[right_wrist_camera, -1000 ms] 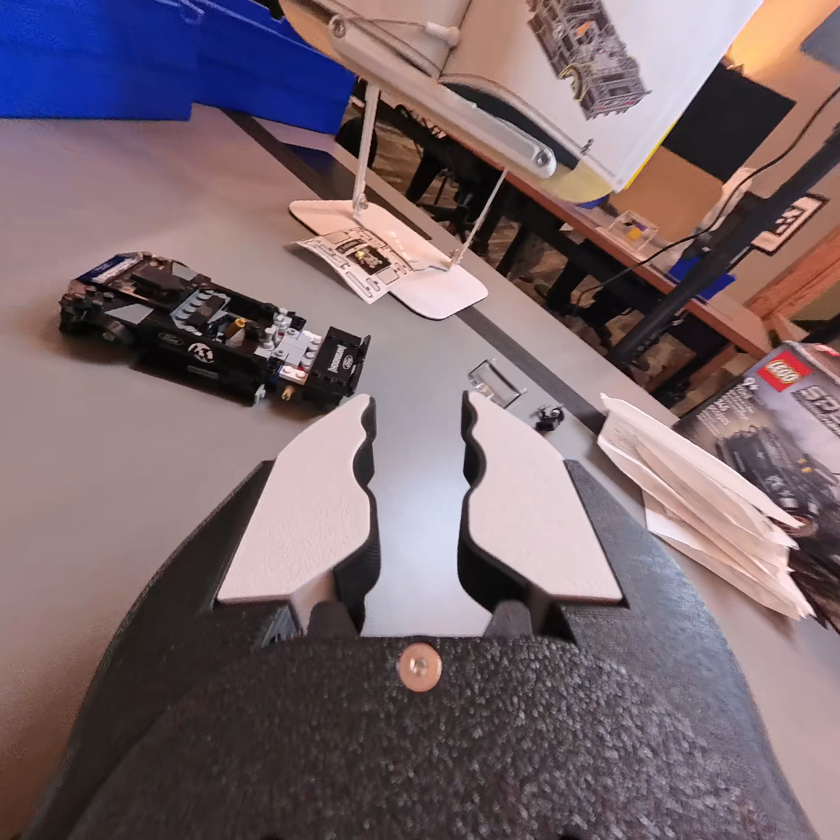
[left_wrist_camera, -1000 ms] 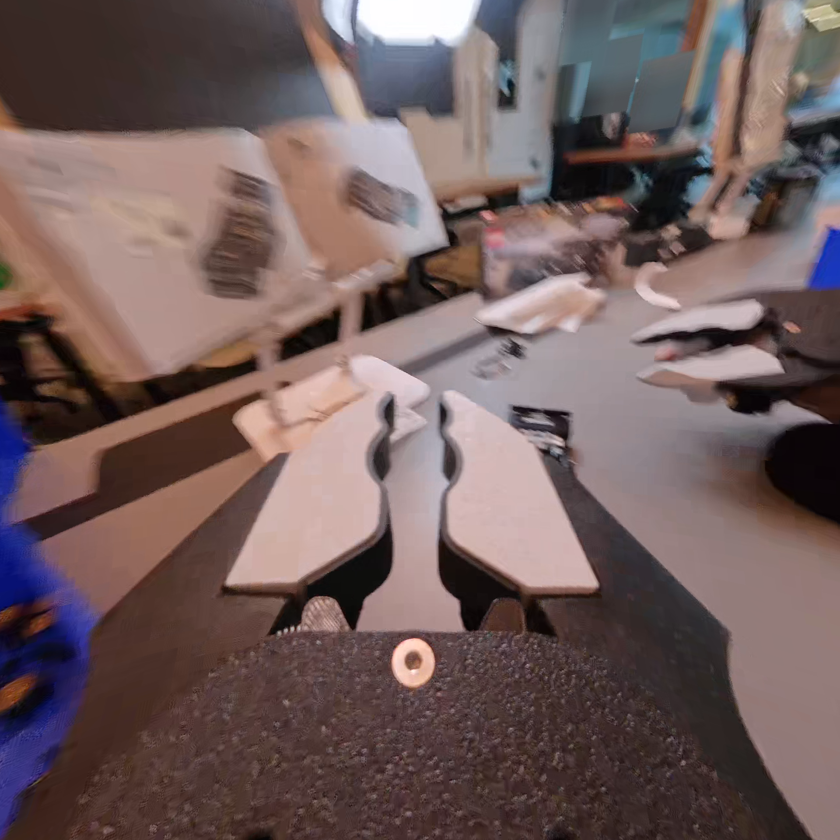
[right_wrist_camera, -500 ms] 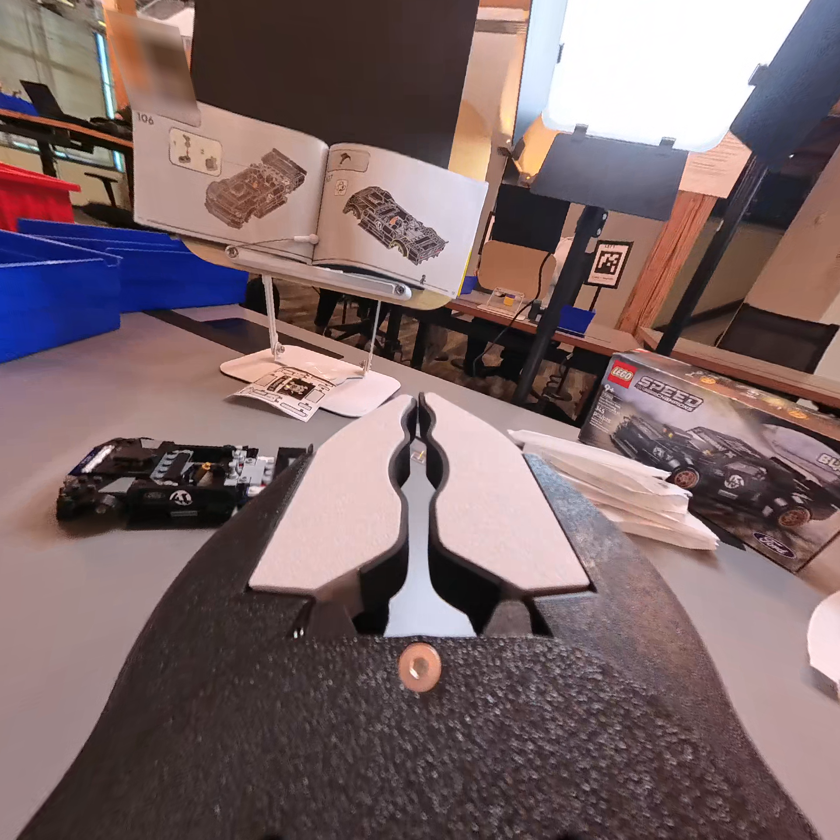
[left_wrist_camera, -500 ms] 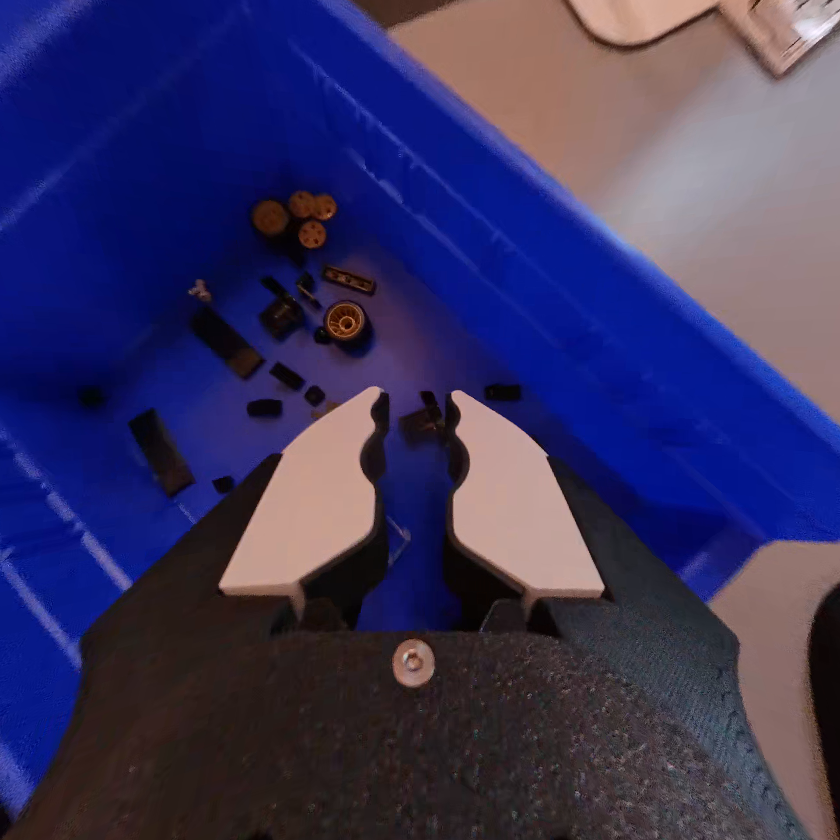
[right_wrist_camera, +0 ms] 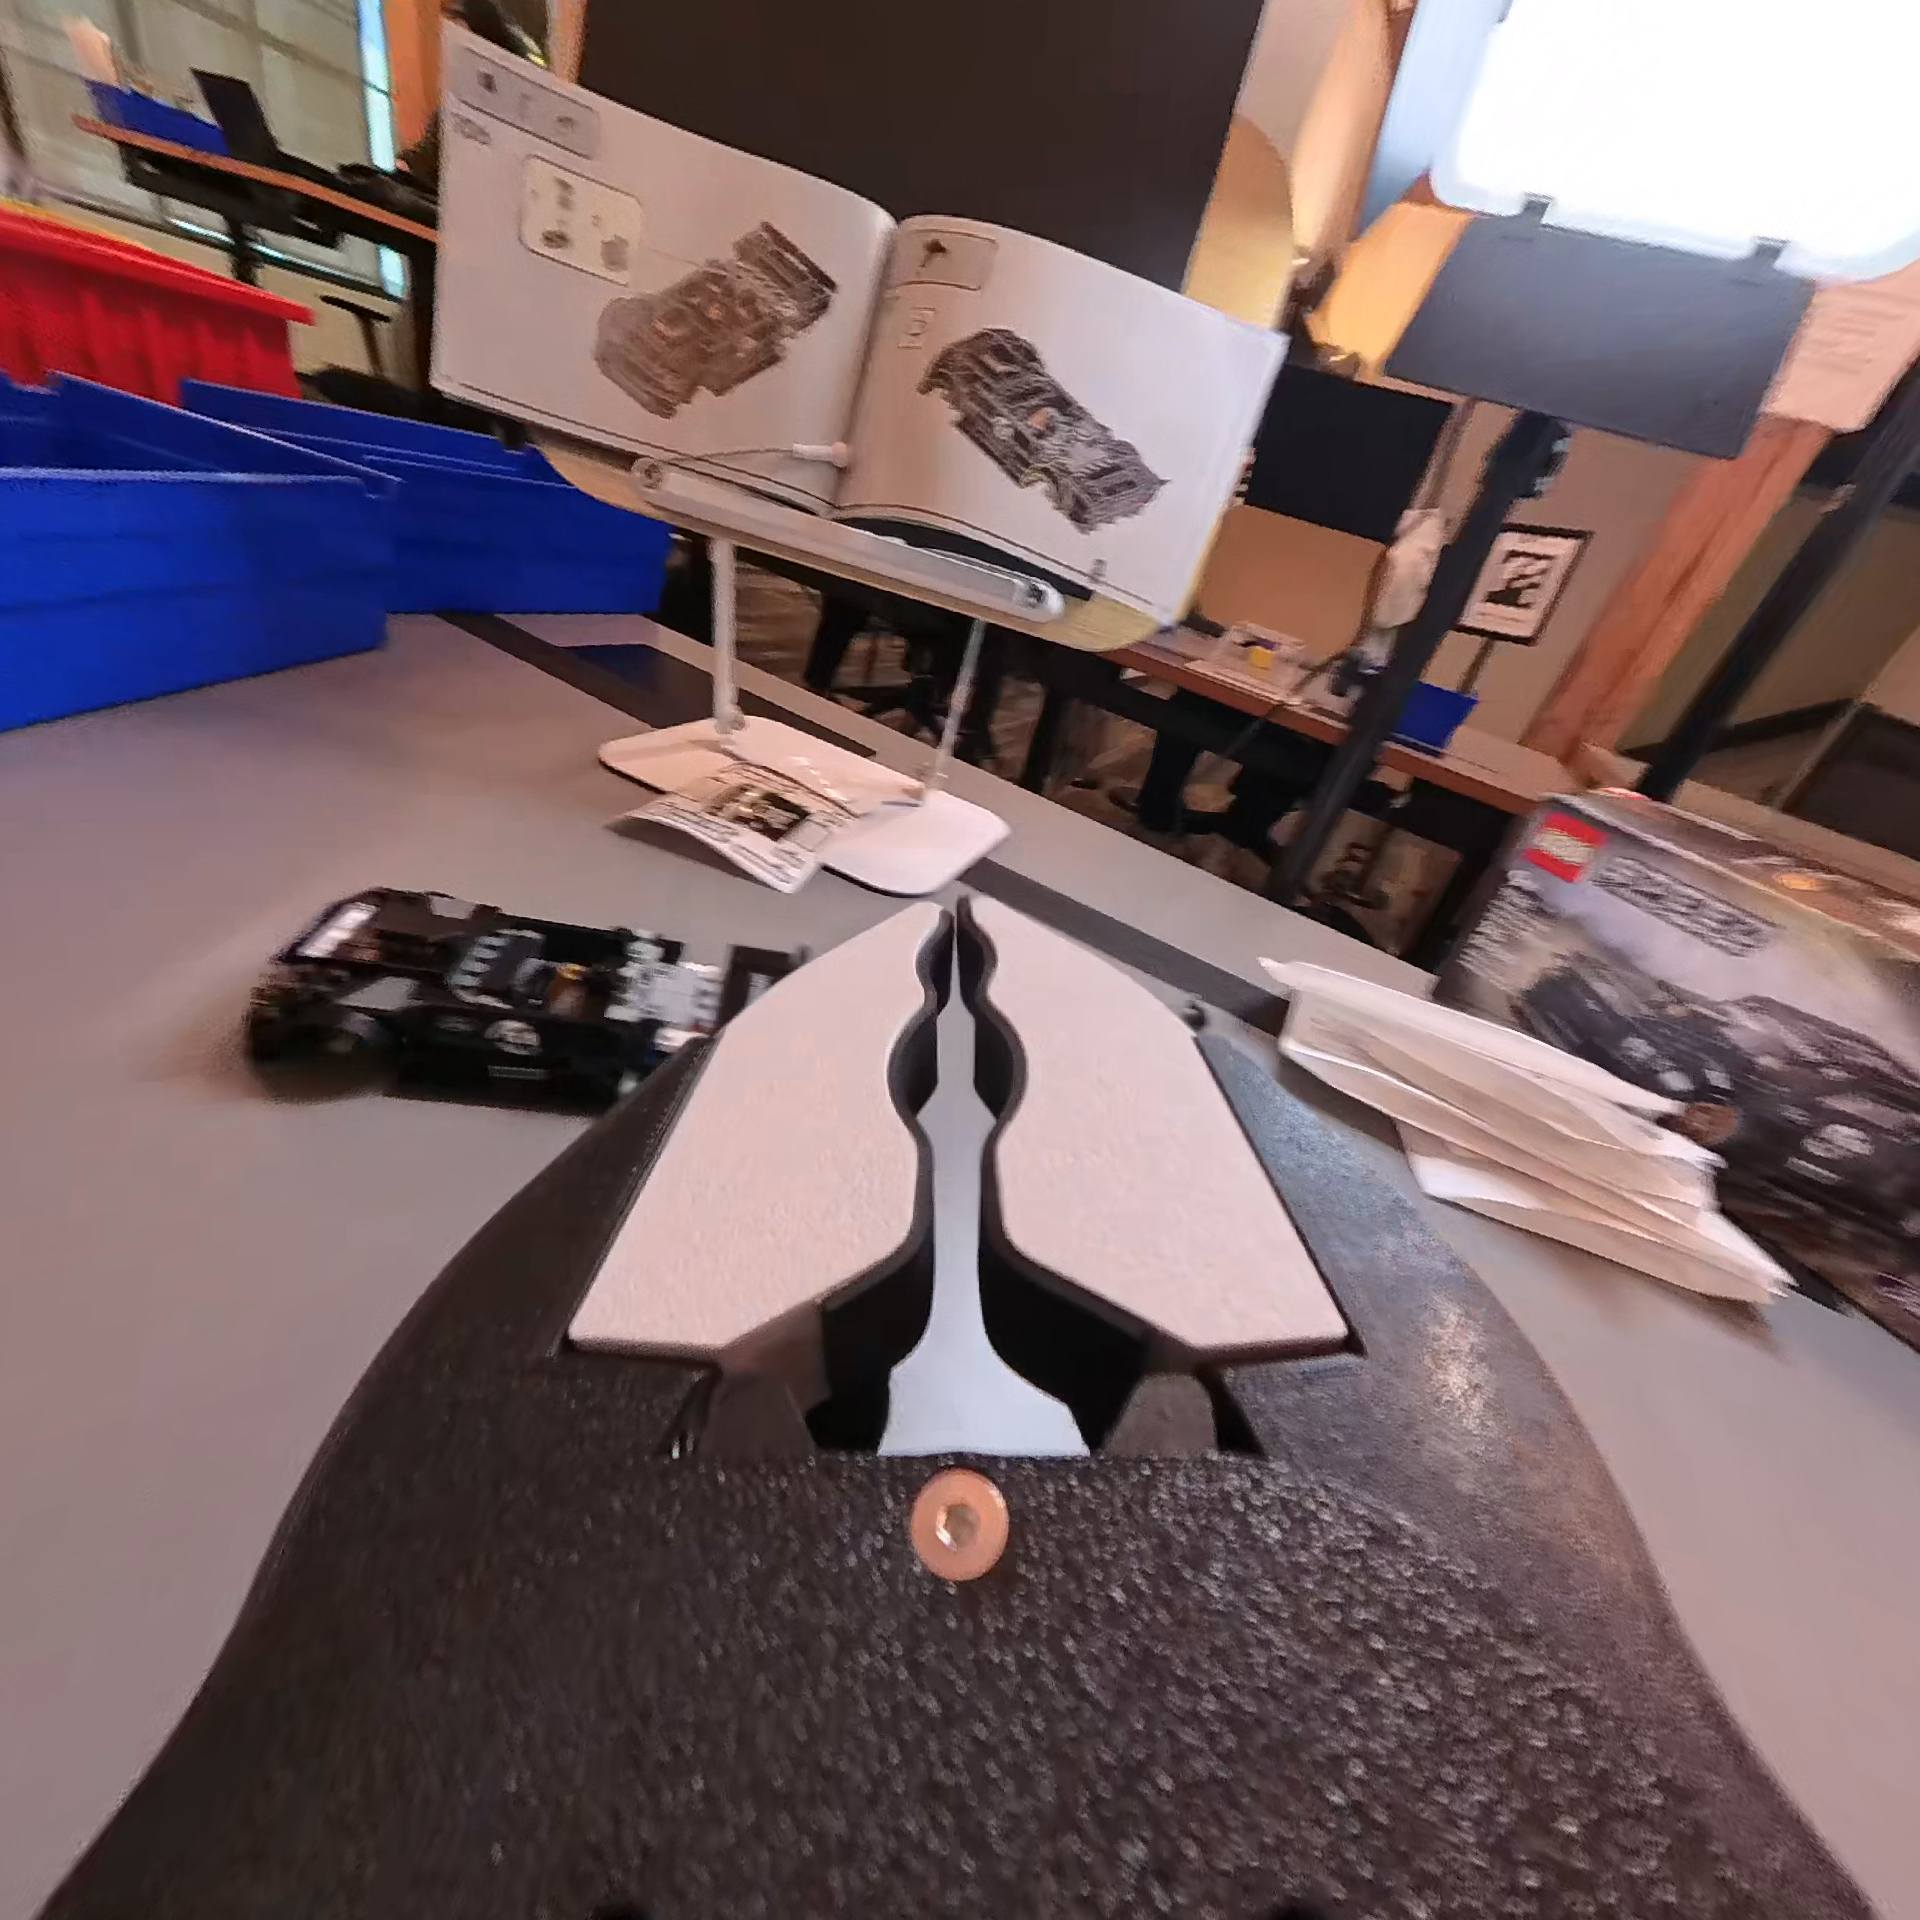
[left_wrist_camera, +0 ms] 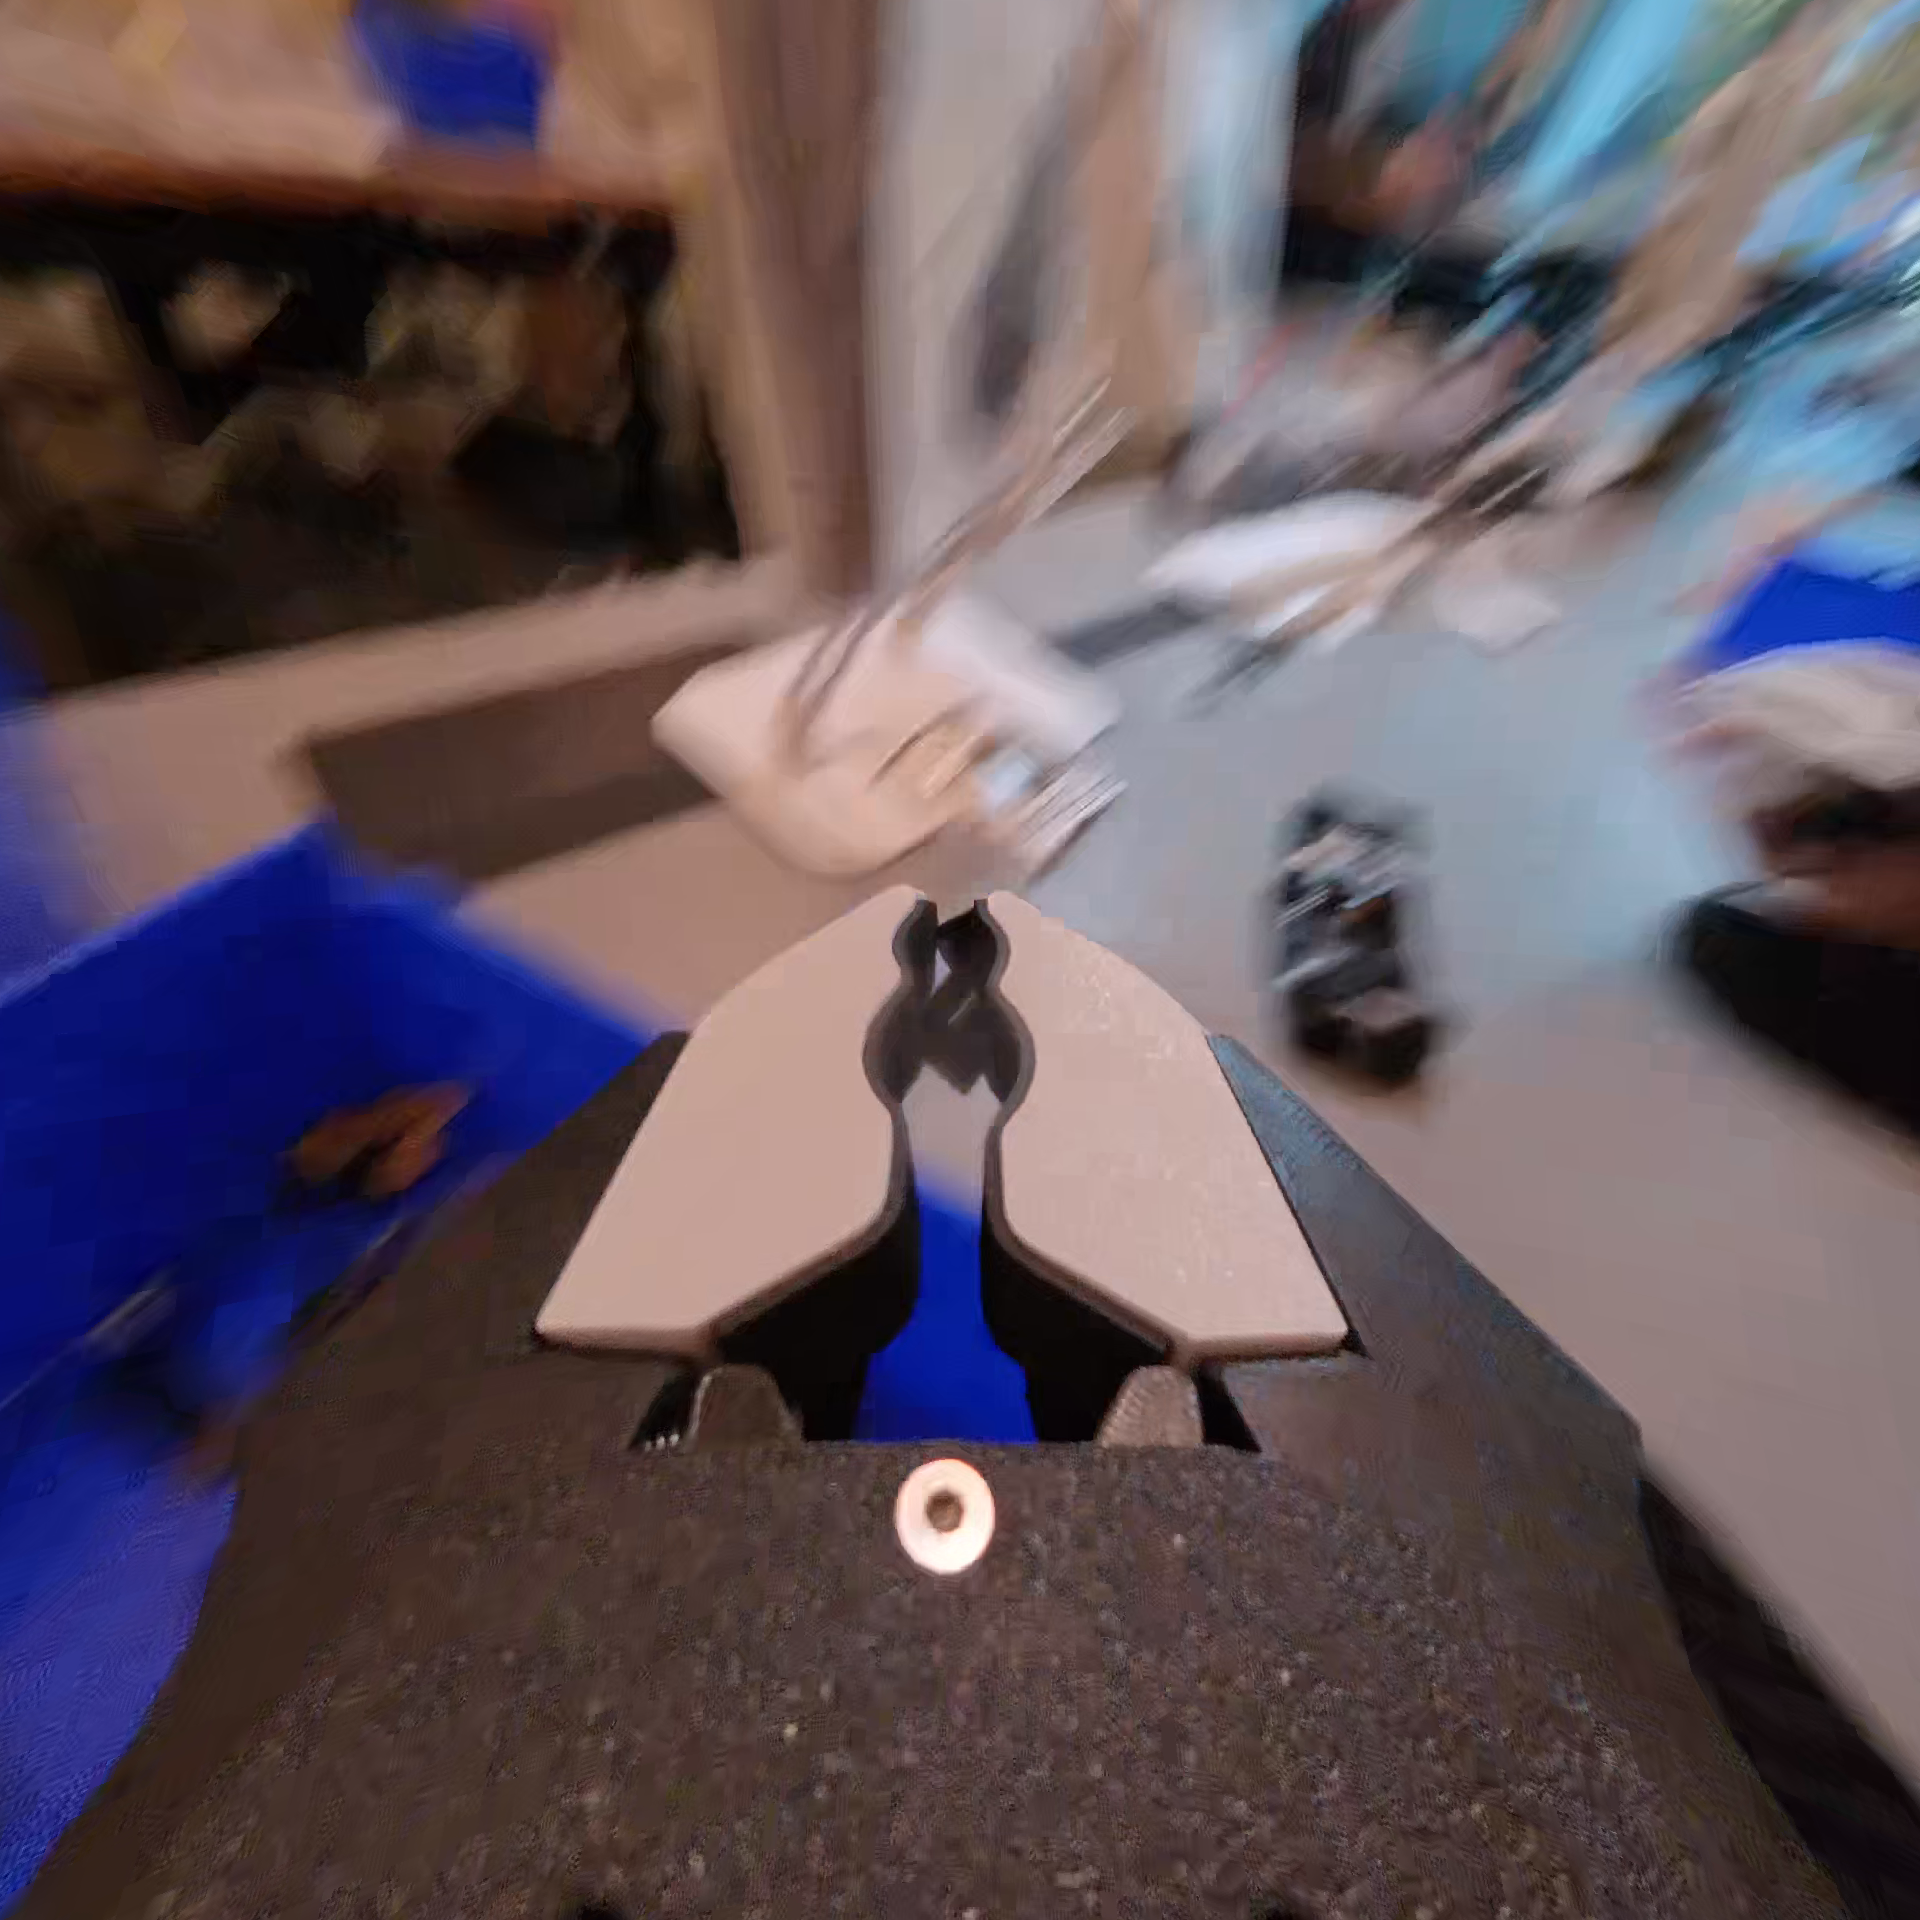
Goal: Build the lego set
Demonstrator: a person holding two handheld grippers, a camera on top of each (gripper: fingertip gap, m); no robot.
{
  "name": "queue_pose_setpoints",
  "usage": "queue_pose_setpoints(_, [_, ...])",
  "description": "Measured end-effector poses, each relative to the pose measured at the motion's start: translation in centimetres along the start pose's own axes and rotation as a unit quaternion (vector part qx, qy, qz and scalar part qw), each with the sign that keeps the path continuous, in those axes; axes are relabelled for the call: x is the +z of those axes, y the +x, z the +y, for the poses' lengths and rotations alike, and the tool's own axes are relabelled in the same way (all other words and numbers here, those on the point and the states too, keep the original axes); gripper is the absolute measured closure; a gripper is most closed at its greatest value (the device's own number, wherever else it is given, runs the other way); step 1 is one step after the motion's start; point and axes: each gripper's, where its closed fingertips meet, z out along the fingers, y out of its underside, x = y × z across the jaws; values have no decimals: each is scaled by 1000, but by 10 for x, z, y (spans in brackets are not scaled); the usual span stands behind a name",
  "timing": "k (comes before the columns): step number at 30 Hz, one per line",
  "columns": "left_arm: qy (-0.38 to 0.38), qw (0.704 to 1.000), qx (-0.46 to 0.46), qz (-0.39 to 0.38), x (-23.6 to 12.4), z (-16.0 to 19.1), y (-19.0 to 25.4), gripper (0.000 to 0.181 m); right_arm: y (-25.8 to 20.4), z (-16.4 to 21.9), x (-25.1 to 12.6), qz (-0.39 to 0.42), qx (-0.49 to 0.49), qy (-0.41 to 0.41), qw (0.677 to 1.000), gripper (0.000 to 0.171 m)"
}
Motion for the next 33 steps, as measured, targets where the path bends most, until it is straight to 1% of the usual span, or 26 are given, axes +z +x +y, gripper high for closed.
queue_pose_setpoints(1, [62,996,-8,66,-3,-25,37,174,-9,-4,3,-23,12,3,1000,168])
queue_pose_setpoints(2, [115,985,-18,128,-6,-43,73,174,-23,-9,5,-55,25,7,998,162])
queue_pose_setpoints(3, [155,971,-38,180,-5,-55,104,174,-37,-17,9,-87,31,10,996,155])
queue_pose_setpoints(5, [197,937,-85,274,6,-59,159,174,-69,-34,13,-145,30,14,989,144])
queue_pose_setpoints(6, [201,919,-116,319,16,-54,184,174,-86,-44,14,-169,27,22,985,141])
queue_pose_setpoints(8, [186,887,-191,377,45,-38,221,174,-114,-66,12,-199,8,41,979,138])
queue_pose_setpoints(10, [180,840,-273,433,66,-27,248,174,-137,-83,11,-227,7,49,973,137])
queue_pose_setpoints(11, [179,817,-302,458,74,-23,259,174,-146,-86,11,-246,26,37,968,136])
queue_pose_setpoints(12, [178,801,-321,474,81,-19,268,174,-155,-87,12,-271,53,22,961,131])
queue_pose_setpoints(13, [170,790,-333,486,88,-15,277,174,-161,-86,13,-293,80,10,953,130])
queue_pose_setpoints(14, [160,778,-340,503,91,-12,287,175,-164,-85,13,-307,101,5,946,131])
queue_pose_setpoints(15, [149,771,-343,515,94,-9,295,174,-165,-87,12,-316,114,12,942,135])
queue_pose_setpoints(16, [142,775,-340,513,97,-5,300,174,-165,-91,9,-324,117,27,938,144])
queue_pose_setpoints(17, [139,778,-334,513,99,-2,303,174,-165,-95,5,-328,114,43,937,149])
queue_pose_setpoints(19, [136,769,-342,522,98,2,306,174,-165,-95,4,-323,94,46,941,153])
queue_pose_setpoints(20, [136,770,-342,521,98,3,305,174,-165,-92,4,-324,82,38,942,154])
queue_pose_setpoints(21, [132,778,-335,516,99,6,303,174,-166,-88,4,-326,70,28,942,154])
queue_pose_setpoints(22, [129,794,-320,501,101,9,300,173,-165,-82,4,-333,53,12,941,154])
queue_pose_setpoints(23, [132,812,-301,481,102,10,293,170,-162,-69,3,-342,26,-22,939,154])
queue_pose_setpoints(24, [138,832,-280,458,100,9,282,165,-156,-43,2,-350,-10,-93,932,154])
queue_pose_setpoints(25, [145,855,-256,426,96,6,269,163,-143,-7,0,-344,-49,-189,918,154])
queue_pose_setpoints(27, [160,901,-195,353,83,3,242,166,-105,67,-13,-320,-114,-373,863,154])
queue_pose_setpoints(28, [166,922,-162,311,77,3,228,169,-86,92,-16,-300,-129,-427,843,154])
queue_pose_setpoints(30, [182,947,-113,238,62,3,202,171,-68,120,-19,-288,-123,-488,815,153])
queue_pose_setpoints(32, [198,957,-103,186,48,3,181,173,-65,121,-12,-288,-100,-496,813,154])
queue_pose_setpoints(33, [205,958,-106,168,41,4,172,173,-61,124,-11,-284,-112,-508,806,153])
